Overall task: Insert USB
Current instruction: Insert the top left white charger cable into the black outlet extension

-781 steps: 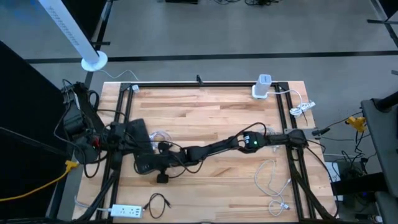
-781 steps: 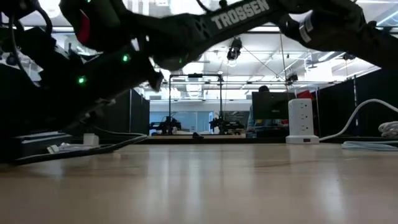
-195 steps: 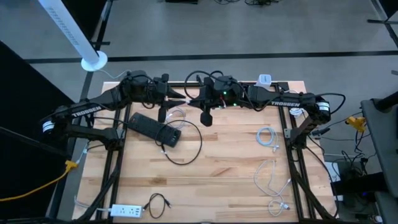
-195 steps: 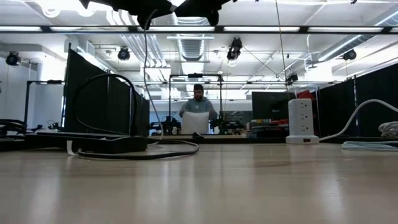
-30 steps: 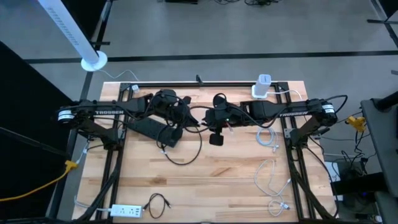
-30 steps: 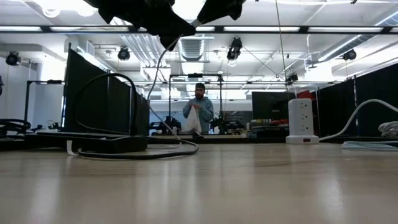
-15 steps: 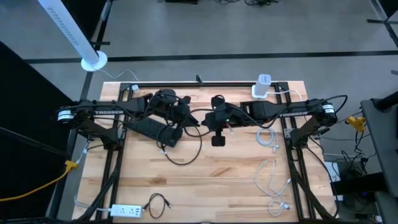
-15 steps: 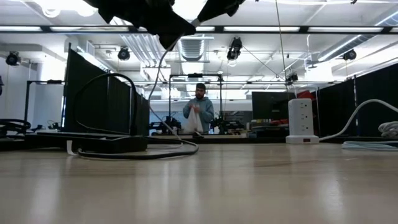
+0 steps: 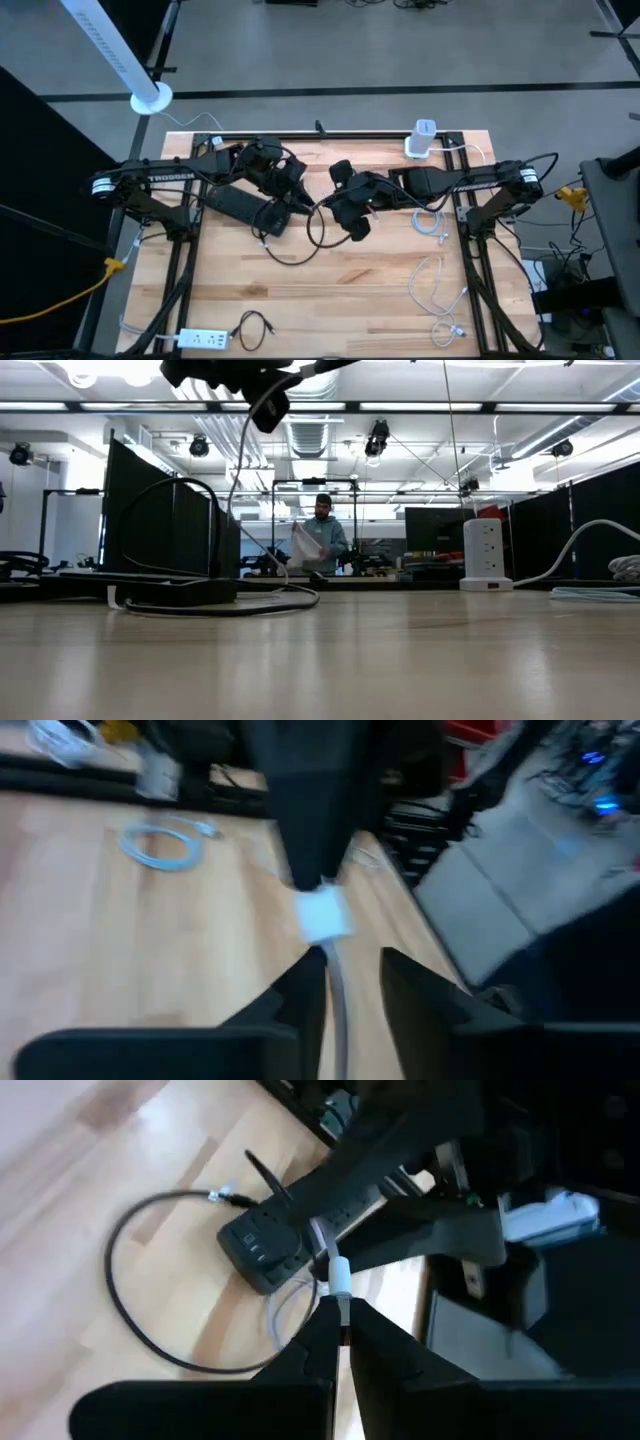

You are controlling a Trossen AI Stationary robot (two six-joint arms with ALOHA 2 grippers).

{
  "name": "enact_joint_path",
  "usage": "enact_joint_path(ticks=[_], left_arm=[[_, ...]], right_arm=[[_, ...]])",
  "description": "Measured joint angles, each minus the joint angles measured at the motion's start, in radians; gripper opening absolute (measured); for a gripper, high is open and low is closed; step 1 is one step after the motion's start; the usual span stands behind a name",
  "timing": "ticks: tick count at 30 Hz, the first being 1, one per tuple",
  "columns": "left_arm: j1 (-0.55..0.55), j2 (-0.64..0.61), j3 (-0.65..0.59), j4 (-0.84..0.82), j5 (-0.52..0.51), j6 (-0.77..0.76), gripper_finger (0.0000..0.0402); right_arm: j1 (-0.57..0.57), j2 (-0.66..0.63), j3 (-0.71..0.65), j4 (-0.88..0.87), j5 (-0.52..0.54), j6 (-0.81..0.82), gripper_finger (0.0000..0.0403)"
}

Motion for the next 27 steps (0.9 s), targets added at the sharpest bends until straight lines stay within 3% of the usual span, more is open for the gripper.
enact_joint_path(ticks=[4, 12, 19, 24, 27], left_arm=[[0.021, 0.001, 0.000, -0.009, 0.107, -0.084, 0.0140], [0.103, 0.044, 0.000, 0.033, 0.315, -0.293, 0.0225], [0.102, 0.074, 0.000, 0.274, 0.369, -0.476, 0.0273], [0.103, 0.084, -0.002, 0.444, 0.367, -0.661, 0.0279], [0.105, 0.084, -0.002, 0.458, 0.365, -0.704, 0.0276]], right_arm=[[0.034, 0.001, 0.002, 0.002, 0.051, -0.218, 0.0001], [0.115, 0.022, 0.003, 0.059, 0.305, -0.646, 0.0001], [0.144, 0.040, 0.003, 0.154, 0.410, -0.699, 0.0001], [0.149, 0.041, 0.003, 0.159, 0.439, -0.702, 0.0001], [0.152, 0.041, 0.003, 0.163, 0.492, -0.702, 0.0001]])
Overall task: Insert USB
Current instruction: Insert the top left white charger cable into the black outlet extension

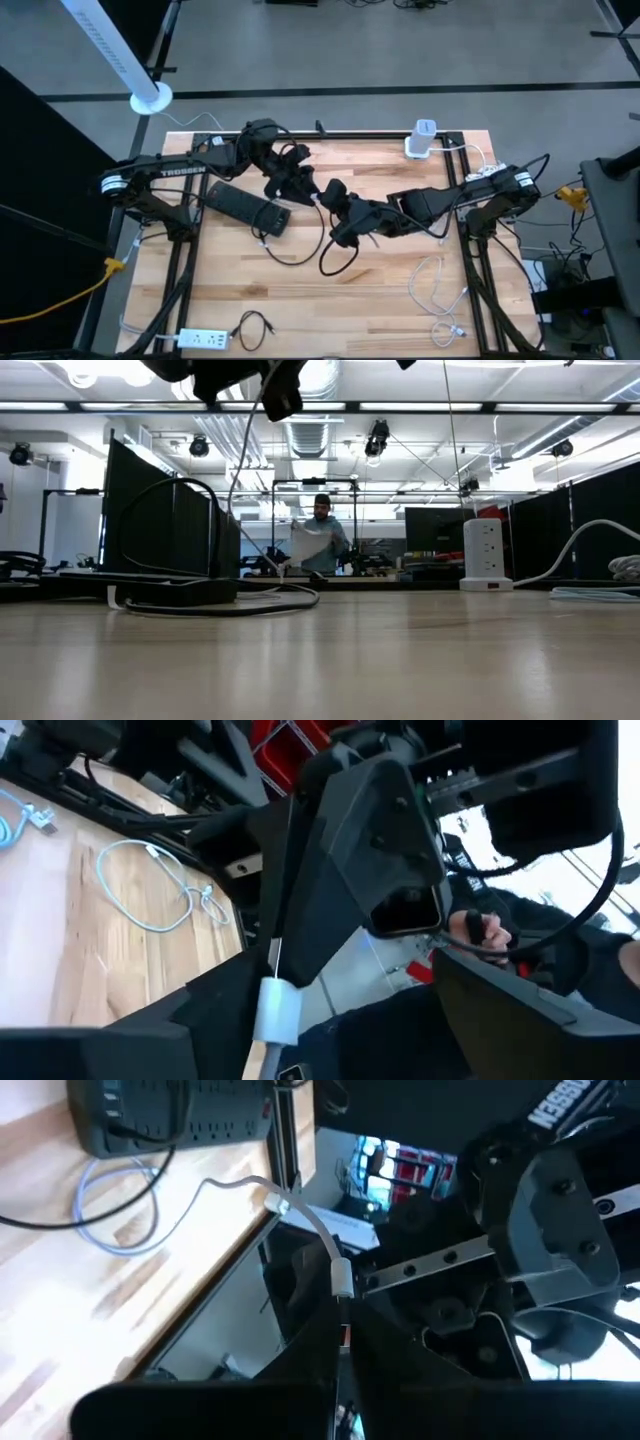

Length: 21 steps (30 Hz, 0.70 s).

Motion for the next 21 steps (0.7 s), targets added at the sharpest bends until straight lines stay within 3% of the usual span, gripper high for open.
enact_joint_path(ticks=[4, 14, 21], left_arm=[[0.002, 0.000, 0.000, 0.001, -0.021, -0.035, 0.0275], [0.031, -0.004, 0.000, 0.018, -0.191, -0.266, 0.0275], [0.017, -0.005, -0.001, 0.205, -0.219, -0.435, 0.0275]], right_arm=[[0.003, -0.002, 0.000, -0.004, 0.034, 0.000, 0.0001], [0.016, -0.021, 0.000, -0.011, 0.163, -0.042, 0.0001], [0.021, -0.023, 0.000, -0.002, 0.219, -0.039, 0.0001]])
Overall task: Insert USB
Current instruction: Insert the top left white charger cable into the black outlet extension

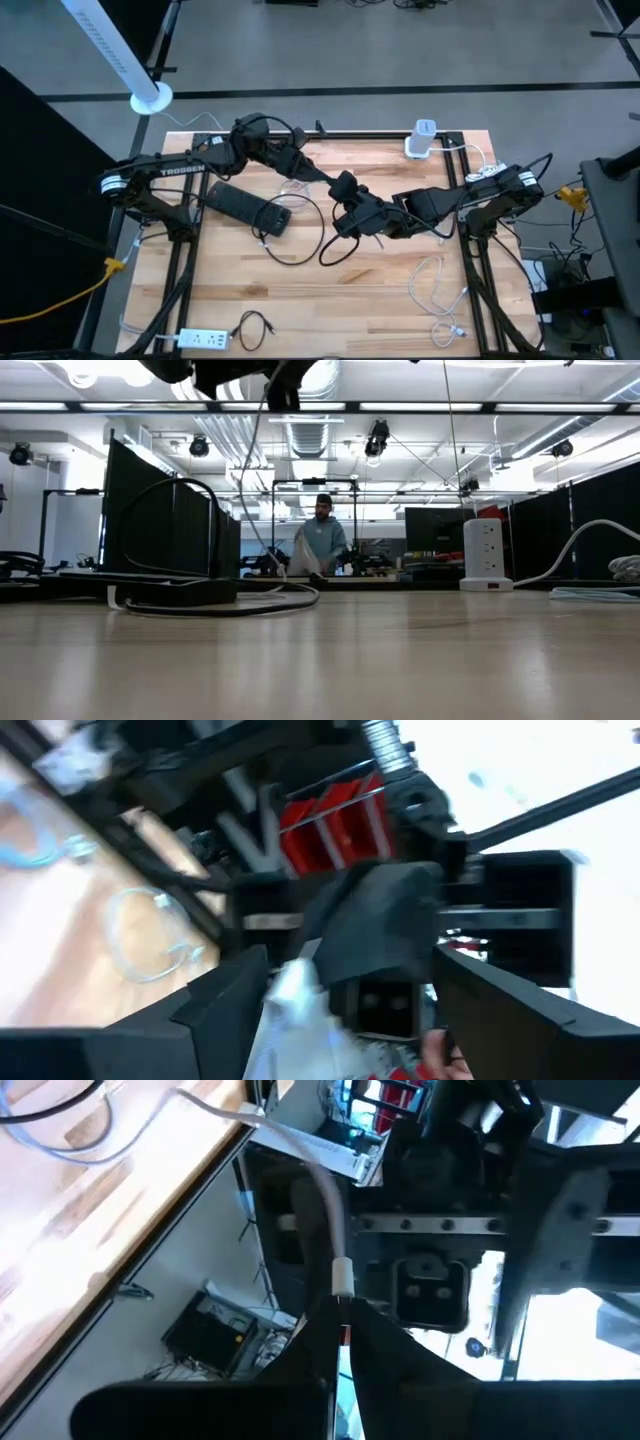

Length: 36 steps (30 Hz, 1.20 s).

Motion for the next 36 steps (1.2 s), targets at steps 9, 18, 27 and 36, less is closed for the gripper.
enact_joint_path(ticks=[9, 18, 27, 36], left_arm=[[-0.001, -0.006, -0.001, 0.043, 0.001, -0.039, 0.0274], [-0.001, -0.007, -0.001, 0.039, 0.024, -0.068, 0.0274], [-0.001, -0.009, -0.001, 0.034, -0.009, -0.093, 0.0273], [0.000, -0.009, -0.001, 0.033, -0.023, -0.076, 0.0271]], right_arm=[[0.000, -0.005, 0.002, 0.033, 0.029, -0.008, 0.0001], [0.000, -0.008, 0.001, 0.027, 0.078, -0.012, 0.0001], [0.000, -0.016, 0.000, 0.021, 0.104, -0.012, 0.0001], [-0.001, -0.016, 0.000, 0.024, 0.094, -0.009, 0.0001]])
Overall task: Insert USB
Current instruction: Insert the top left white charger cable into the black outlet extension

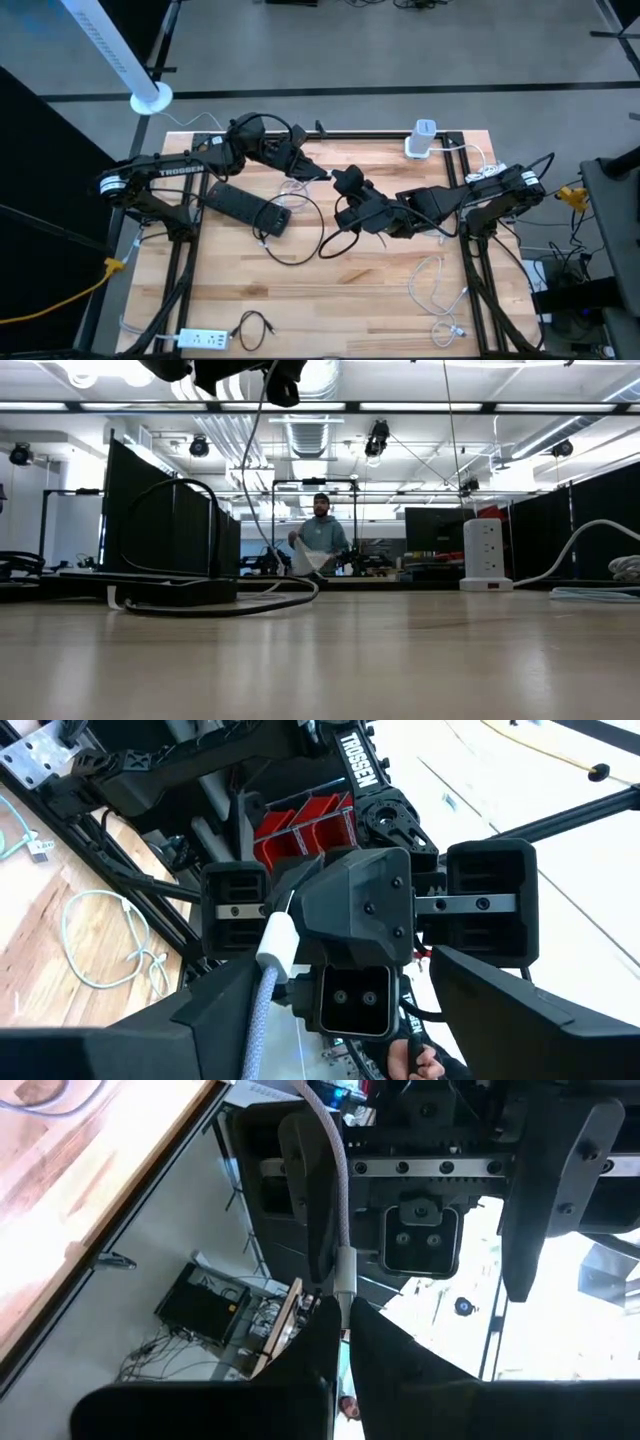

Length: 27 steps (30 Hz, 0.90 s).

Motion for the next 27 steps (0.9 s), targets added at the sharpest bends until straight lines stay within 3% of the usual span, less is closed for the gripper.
enact_joint_path(ticks=[3, 10, 14, 20, 27], left_arm=[[0.000, 0.000, 0.000, -0.005, -0.006, 0.023, 0.0238], [0.005, 0.001, -0.002, -0.013, -0.014, 0.046, 0.0079], [0.005, 0.002, -0.003, -0.013, -0.014, 0.048, 0.0032], [0.005, 0.002, -0.003, -0.010, -0.011, 0.046, 0.0042], [0.005, 0.002, -0.003, -0.003, -0.013, 0.034, 0.0115]], right_arm=[[0.000, 0.000, 0.000, 0.002, -0.002, 0.000, 0.0001], [0.000, -0.002, 0.000, 0.011, -0.003, 0.001, 0.0001], [0.000, -0.002, 0.001, 0.012, -0.008, 0.002, 0.0001], [0.000, -0.002, 0.001, 0.008, -0.028, 0.002, 0.0001], [0.000, -0.002, 0.001, 0.003, -0.035, 0.001, 0.0001]])
